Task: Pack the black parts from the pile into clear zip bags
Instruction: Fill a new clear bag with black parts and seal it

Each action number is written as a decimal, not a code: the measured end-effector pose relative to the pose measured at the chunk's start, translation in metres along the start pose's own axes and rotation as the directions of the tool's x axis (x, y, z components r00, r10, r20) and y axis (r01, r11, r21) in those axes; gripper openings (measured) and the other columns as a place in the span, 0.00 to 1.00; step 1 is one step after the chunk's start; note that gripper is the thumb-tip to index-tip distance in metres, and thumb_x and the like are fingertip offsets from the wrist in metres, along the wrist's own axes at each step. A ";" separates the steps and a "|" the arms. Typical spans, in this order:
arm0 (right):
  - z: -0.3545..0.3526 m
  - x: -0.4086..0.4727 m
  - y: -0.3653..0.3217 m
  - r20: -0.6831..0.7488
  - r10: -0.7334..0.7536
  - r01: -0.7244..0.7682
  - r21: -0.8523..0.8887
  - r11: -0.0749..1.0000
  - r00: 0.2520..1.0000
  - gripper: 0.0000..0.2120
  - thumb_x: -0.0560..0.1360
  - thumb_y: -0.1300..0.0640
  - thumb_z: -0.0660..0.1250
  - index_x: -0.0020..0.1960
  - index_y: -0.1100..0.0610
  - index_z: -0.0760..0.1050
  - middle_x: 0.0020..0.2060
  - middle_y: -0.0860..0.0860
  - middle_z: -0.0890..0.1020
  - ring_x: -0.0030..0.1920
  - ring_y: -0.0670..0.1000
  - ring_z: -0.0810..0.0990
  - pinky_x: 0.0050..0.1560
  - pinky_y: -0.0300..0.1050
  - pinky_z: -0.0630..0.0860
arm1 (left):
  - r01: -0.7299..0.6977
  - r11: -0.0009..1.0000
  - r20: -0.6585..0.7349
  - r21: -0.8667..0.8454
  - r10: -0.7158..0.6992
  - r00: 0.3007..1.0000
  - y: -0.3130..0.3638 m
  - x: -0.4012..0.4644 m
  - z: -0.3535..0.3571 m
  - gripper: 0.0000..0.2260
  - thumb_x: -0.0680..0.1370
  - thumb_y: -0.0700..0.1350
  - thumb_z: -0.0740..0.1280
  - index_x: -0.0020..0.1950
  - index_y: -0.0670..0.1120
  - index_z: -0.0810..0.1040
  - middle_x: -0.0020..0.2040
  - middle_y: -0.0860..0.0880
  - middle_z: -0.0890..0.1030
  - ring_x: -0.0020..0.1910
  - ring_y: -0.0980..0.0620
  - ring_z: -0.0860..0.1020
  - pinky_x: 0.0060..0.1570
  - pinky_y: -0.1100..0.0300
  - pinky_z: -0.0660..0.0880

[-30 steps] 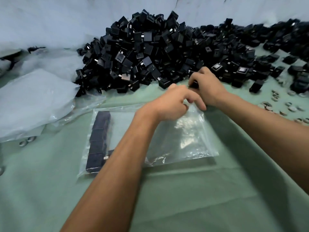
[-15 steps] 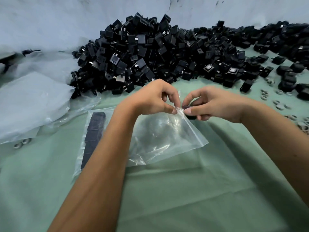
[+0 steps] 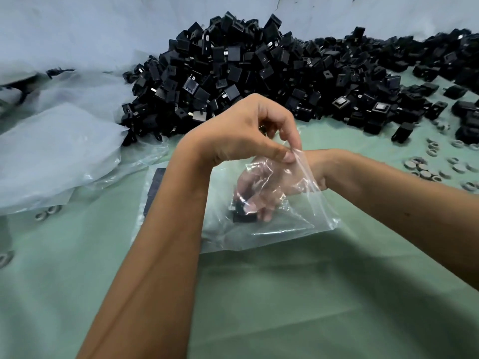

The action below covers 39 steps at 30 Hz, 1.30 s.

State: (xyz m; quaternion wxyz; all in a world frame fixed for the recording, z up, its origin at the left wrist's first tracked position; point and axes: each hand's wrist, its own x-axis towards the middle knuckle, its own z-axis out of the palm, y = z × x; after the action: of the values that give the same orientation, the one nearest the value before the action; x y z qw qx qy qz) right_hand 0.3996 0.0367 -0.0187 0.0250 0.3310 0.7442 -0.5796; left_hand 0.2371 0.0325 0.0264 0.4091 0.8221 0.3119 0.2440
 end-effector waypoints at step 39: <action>0.051 0.083 -0.051 -0.075 -0.062 0.031 -0.351 0.936 0.995 0.17 0.70 0.33 0.71 0.49 0.45 0.83 0.42 0.44 0.88 0.42 0.47 0.87 0.56 0.58 0.82 | 0.617 0.748 -0.645 -0.244 -0.600 0.473 -0.083 -0.099 -0.066 0.07 0.78 0.37 0.70 0.43 0.47 0.85 0.37 0.52 0.81 0.28 0.66 0.75 0.28 0.72 0.71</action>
State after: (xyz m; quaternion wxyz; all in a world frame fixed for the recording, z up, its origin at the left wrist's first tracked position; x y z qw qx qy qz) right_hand 0.2909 0.0253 -0.0274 0.0381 0.3279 0.8434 -0.4240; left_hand 0.0996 0.0353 -0.0201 0.3126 0.5087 0.7137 0.3662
